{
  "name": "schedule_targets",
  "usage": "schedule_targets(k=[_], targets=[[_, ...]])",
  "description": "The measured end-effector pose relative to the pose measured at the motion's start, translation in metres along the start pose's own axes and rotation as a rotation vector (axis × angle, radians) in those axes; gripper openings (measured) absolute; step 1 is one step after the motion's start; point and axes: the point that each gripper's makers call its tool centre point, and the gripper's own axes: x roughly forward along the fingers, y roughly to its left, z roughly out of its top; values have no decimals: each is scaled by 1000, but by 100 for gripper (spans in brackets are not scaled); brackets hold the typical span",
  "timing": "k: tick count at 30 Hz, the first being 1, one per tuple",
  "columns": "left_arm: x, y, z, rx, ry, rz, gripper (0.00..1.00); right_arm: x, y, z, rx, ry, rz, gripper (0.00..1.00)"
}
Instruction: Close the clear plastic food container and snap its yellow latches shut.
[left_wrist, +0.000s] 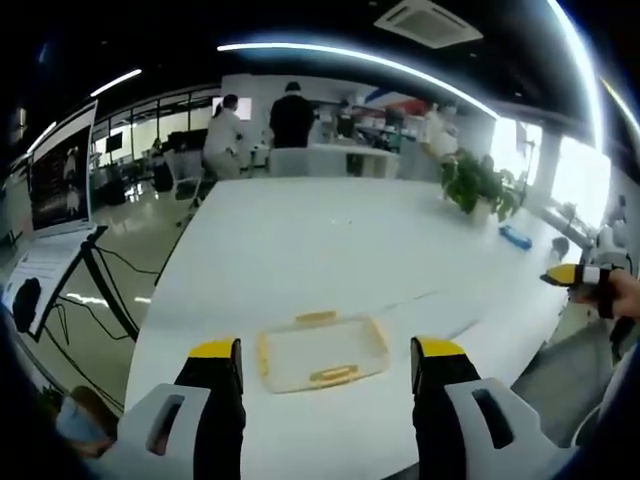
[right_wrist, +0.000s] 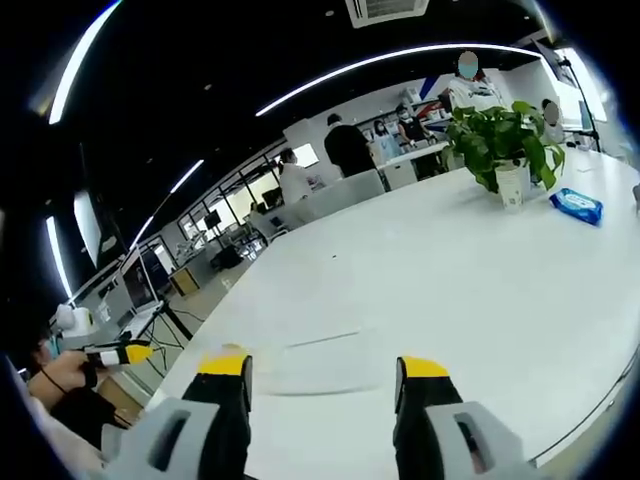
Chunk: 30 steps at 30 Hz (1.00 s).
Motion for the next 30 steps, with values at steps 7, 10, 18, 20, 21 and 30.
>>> schedule_targets(k=[7,10,18,20,21,30], targets=[[-1,2,-1,2,1,3,66,1,1,2,-11,-4,-1,56],[-1,4,-1,1,2,6,66,1,0,3,-15,-5,-2,56],[-1,6,-2,-1,2,9,66,0,0,4,-16,-13,-8,56],[-1,6,-3,-2,4,10,66,1,0,3,-16,-11,-7,56],[-1,7,-3,-2,5,10,66,1,1,3,-15,-10,-7,56],[0,6,-1,-2,1,7,66,2,3,4,-19,-11,-3,56]])
